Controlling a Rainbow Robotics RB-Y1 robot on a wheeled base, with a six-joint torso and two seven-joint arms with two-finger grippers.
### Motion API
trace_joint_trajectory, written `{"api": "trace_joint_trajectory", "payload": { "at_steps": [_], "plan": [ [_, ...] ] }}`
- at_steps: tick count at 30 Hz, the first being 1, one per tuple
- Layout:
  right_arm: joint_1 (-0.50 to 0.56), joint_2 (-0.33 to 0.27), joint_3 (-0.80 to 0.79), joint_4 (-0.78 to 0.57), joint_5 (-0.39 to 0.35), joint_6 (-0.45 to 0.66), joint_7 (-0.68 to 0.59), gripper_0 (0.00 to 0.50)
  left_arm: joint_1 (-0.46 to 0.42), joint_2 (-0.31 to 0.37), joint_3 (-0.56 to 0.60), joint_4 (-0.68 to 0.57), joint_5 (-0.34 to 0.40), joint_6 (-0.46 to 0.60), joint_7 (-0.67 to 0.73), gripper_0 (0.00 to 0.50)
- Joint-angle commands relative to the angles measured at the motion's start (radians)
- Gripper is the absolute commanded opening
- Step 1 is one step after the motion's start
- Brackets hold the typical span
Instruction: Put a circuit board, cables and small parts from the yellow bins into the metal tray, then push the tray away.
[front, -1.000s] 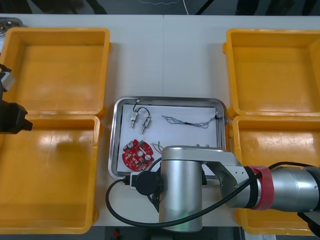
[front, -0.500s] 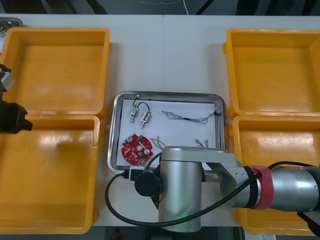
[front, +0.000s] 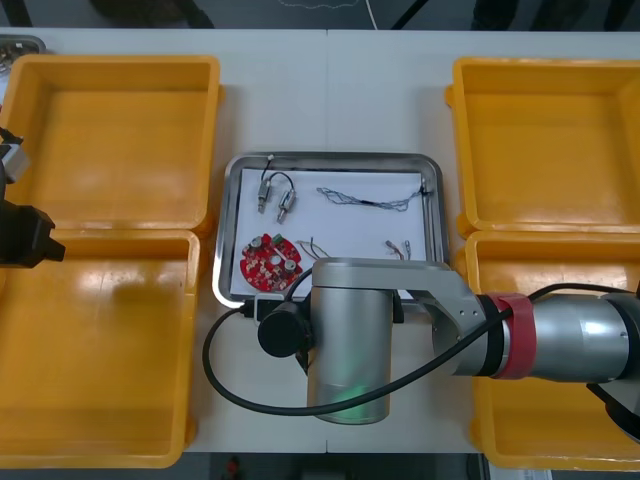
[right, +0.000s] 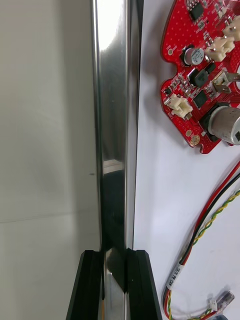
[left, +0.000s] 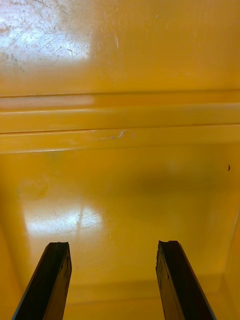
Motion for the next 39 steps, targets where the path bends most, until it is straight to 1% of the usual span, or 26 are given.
{"api": "trace_joint_trajectory", "payload": {
  "at_steps": [1, 13, 23, 30, 35, 39],
  "plan": [
    [-0.080, 0.003, 0.015, 0.014, 0.012, -0.014, -0.020, 0.000, 0.013, 0.043, 0.030, -0.033, 0.009, 0.006, -0.022, 0.500],
    [-0.188, 0.006, 0.015, 0.099, 0.012, -0.049, -0.016, 0.000, 0.013, 0.043, 0.030, -0.033, 0.009, 0.006, -0.022, 0.500],
    [-0.271, 0.024, 0.013, 0.211, 0.012, -0.104, -0.002, 0.000, 0.013, 0.043, 0.030, -0.033, 0.009, 0.006, -0.022, 0.500],
    [-0.298, 0.026, 0.010, 0.313, 0.013, -0.212, 0.000, 0.000, 0.013, 0.043, 0.030, -0.033, 0.009, 0.006, -0.022, 0.500],
    [-0.318, 0.032, 0.002, 0.362, 0.015, -0.252, 0.007, 0.000, 0.013, 0.043, 0.030, -0.033, 0.009, 0.006, -0.022, 0.500],
    [-0.331, 0.049, -0.022, 0.414, 0.024, -0.278, 0.018, 0.000, 0.013, 0.043, 0.030, -0.033, 0.009, 0.006, -0.022, 0.500]
  ]
}}
